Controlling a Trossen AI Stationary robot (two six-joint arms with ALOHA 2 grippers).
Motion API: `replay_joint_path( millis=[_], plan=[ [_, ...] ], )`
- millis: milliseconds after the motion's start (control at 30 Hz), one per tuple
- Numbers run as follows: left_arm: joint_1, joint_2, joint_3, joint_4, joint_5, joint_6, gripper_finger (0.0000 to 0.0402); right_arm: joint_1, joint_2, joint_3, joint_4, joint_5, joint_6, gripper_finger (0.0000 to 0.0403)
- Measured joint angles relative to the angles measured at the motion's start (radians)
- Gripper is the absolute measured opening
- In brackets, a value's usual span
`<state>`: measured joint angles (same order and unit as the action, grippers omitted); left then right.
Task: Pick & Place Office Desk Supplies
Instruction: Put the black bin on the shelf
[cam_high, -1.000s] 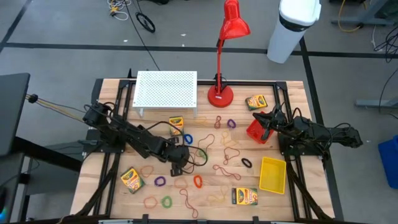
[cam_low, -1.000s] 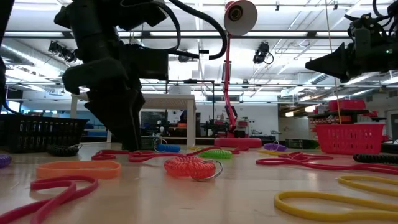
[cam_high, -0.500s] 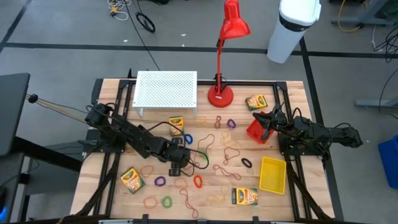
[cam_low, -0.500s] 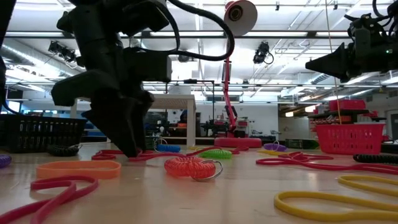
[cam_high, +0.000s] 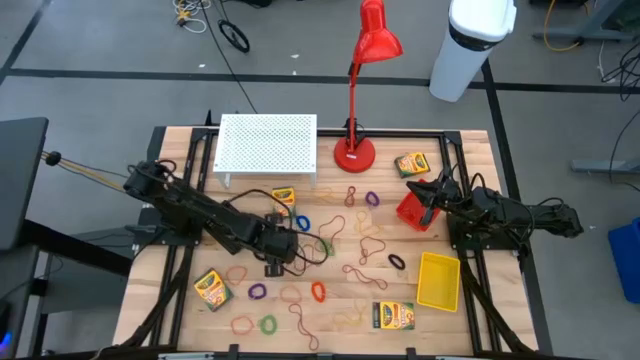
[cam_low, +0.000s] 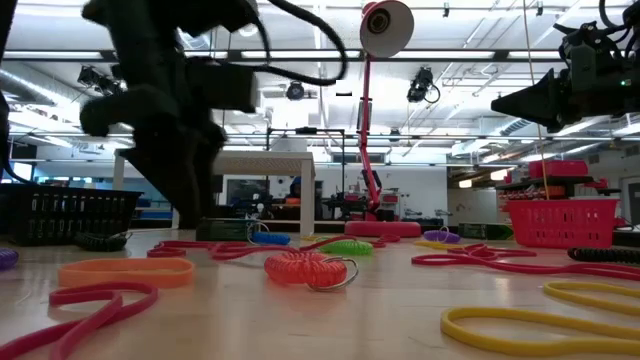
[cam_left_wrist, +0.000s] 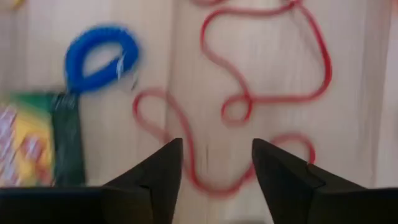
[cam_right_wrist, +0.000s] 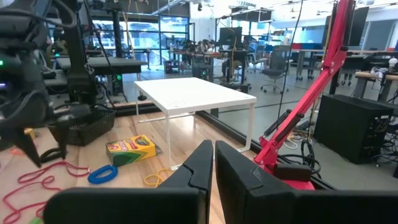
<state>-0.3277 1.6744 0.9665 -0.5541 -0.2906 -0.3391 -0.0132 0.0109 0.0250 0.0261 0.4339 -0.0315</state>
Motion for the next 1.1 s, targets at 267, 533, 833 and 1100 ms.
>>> replay_joint_path(
  millis=[267,533,833,1100],
  plan=[
    [0.001,-0.16,0.0,-0.32,-0.03,-0.3,0.0243,0.0,0.0,0.0,0.0,0.0,0.0,0.0028],
    [0.002,-0.171,-0.009,-0.475,-0.07,-0.454,0.0211,0.0,0.0,0.0,0.0,0.0,0.0,0.0028],
    [0.001,-0.161,-0.085,-0.387,-0.025,-0.477,0.0184,0.0,0.0,0.0,0.0,0.0,0.0,0.0028],
    [-0.001,-0.161,-0.105,-0.386,-0.004,-0.491,0.0157,0.0,0.0,0.0,0.0,0.0,0.0,0.0028]
  ],
)
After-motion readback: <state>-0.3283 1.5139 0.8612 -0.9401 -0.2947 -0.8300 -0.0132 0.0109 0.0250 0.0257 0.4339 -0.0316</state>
